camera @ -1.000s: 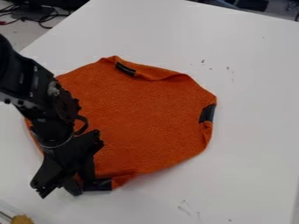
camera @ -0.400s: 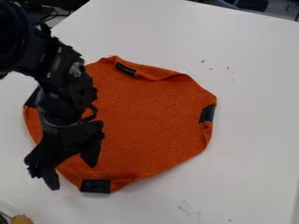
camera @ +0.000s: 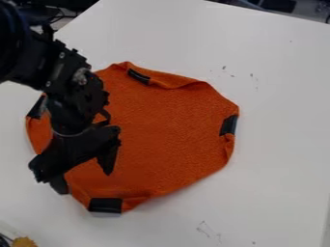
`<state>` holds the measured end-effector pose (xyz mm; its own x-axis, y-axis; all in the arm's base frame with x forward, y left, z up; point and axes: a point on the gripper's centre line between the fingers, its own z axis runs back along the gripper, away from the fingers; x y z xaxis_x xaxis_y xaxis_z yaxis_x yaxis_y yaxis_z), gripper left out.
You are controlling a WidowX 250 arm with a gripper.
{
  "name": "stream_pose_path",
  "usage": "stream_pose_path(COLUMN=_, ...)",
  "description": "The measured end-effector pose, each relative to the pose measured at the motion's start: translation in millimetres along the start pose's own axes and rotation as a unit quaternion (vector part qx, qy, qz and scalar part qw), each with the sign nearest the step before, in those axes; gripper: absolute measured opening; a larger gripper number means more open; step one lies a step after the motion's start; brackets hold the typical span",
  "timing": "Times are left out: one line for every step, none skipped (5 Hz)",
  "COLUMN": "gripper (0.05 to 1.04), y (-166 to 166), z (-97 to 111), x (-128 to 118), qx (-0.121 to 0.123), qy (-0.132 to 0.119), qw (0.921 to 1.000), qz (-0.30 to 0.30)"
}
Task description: Unfold cloth from the top to the bottom
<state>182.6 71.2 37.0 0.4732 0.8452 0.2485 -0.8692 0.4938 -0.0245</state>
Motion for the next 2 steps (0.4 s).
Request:
stream_pose_path(gripper=1.001, y=-8, z=3, x=12, qx=-0.027, qy=-0.018, qw=0.9957, qz=-0.087)
stream_pose_path(gripper=1.001, y=-18, z=7, x=24, qx=-0.019, qy=-0.013, qw=0.9869, qz=-0.16)
